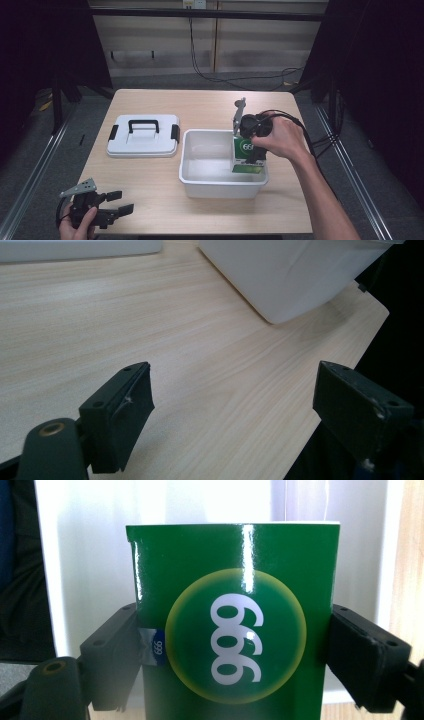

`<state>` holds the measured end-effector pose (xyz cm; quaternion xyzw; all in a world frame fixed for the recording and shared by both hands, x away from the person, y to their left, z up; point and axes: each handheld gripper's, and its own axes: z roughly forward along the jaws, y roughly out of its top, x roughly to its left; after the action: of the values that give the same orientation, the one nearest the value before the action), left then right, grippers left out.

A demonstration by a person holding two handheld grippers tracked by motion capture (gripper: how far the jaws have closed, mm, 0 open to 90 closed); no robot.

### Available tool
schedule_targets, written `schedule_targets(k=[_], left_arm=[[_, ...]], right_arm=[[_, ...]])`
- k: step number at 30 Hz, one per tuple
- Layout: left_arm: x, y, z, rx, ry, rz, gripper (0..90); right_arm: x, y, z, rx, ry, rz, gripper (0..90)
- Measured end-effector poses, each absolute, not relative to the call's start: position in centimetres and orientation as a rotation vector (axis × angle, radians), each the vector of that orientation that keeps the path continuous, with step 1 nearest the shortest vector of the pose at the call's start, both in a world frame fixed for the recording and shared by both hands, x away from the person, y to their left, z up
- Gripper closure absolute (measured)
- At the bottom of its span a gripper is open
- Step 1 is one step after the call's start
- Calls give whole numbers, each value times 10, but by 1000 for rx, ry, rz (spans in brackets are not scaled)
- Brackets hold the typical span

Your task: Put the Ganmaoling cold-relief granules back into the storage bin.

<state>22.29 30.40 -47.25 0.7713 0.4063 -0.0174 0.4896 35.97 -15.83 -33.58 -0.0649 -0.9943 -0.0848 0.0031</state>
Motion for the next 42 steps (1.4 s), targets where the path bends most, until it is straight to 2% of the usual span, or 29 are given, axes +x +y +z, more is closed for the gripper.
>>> schedule_targets(k=[42], left_arm=[[223,304,-472,1874,987,-38,162]], right_arm=[[369,-148,-390,-209,-3081,-168,147]])
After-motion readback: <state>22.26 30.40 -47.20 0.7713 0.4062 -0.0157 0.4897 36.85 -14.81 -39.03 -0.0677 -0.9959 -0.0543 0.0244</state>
